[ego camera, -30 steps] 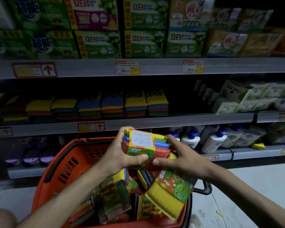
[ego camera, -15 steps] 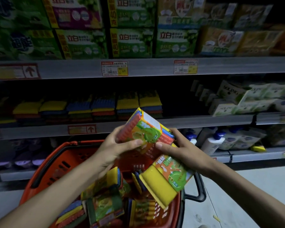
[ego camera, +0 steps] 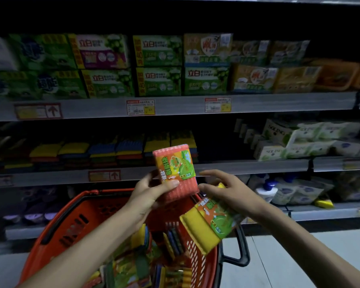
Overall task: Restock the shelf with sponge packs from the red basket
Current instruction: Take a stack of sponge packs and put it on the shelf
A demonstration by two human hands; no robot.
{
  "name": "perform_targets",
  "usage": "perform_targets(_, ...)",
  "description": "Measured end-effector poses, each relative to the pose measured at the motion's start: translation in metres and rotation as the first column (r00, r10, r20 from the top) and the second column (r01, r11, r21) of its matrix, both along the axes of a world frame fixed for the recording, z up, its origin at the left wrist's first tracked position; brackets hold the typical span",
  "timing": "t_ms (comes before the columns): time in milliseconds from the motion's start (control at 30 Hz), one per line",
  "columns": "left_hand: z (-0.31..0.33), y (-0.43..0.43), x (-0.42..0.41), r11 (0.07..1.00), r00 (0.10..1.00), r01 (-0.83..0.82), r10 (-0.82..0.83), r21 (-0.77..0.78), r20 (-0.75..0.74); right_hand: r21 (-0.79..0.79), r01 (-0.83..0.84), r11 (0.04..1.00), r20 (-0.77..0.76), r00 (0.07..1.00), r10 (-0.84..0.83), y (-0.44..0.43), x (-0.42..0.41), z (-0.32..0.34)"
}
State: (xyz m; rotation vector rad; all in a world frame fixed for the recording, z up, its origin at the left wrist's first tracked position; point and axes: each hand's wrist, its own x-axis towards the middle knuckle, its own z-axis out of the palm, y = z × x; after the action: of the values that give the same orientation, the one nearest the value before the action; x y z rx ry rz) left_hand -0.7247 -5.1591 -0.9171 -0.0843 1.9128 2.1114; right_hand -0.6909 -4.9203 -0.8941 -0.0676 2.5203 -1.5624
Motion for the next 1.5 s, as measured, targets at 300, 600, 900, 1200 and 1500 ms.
perform_targets(300, 0.012, 0.064, -0.019, 0.98, 0.984, -0.153, 0.139, -0.128, -0.112, -0.141, 0.036, 0.989, -0.054, 0.998, -0.044, 0.027, 0.019, 0.003)
perform_targets(600, 0.005, 0.126, -0.041, 0.959, 0.961, -0.247, 0.224, -0.137, -0.164, -0.159, 0.105, 0.982, -0.083, 0.989, -0.119, 0.062, -0.008, -0.006)
perform_targets(900, 0.001, 0.159, -0.061, 0.918, 0.913, -0.391, 0.38, -0.057, -0.152, -0.183, 0.123, 0.975, -0.124, 0.981, -0.147, 0.074, -0.047, -0.024)
perform_targets(1200, -0.016, 0.156, -0.068, 0.908, 0.918, -0.381, 0.348, -0.175, -0.192, -0.115, 0.095, 0.989, -0.106, 0.988, -0.108, 0.07, -0.07, -0.036)
perform_targets(1500, -0.017, 0.156, -0.072, 0.908, 0.928, -0.367, 0.342, -0.2, -0.151, -0.057, 0.123, 0.991, -0.112, 0.985, -0.129, 0.066, -0.091, -0.039)
